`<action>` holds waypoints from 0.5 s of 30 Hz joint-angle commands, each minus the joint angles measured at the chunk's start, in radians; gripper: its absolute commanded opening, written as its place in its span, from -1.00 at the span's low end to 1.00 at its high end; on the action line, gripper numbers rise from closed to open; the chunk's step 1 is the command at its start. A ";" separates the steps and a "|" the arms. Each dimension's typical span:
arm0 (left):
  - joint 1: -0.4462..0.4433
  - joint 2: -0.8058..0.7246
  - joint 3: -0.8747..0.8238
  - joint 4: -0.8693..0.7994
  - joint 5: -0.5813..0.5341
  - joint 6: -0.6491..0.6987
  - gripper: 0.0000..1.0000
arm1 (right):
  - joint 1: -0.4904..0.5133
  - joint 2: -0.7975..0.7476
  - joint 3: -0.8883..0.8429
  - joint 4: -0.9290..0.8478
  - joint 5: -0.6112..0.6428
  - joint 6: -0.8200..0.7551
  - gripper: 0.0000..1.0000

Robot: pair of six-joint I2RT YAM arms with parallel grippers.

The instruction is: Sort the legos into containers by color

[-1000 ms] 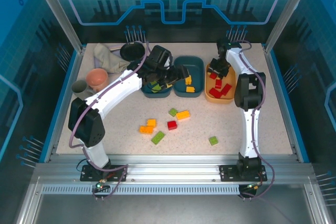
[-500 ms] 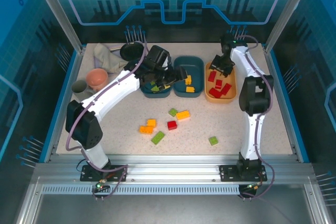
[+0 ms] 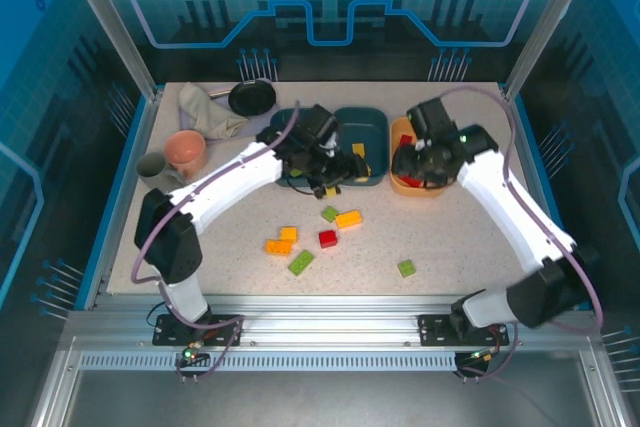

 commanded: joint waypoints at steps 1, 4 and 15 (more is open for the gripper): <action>-0.071 0.083 0.029 -0.084 0.088 -0.122 0.47 | 0.099 -0.172 -0.097 -0.064 0.067 0.021 0.13; -0.130 0.173 0.076 -0.097 0.149 -0.191 0.47 | 0.179 -0.305 -0.168 -0.041 0.042 0.006 0.17; -0.287 0.445 0.276 -0.193 0.203 -0.337 0.53 | 0.316 -0.608 -0.220 -0.034 0.053 -0.049 0.25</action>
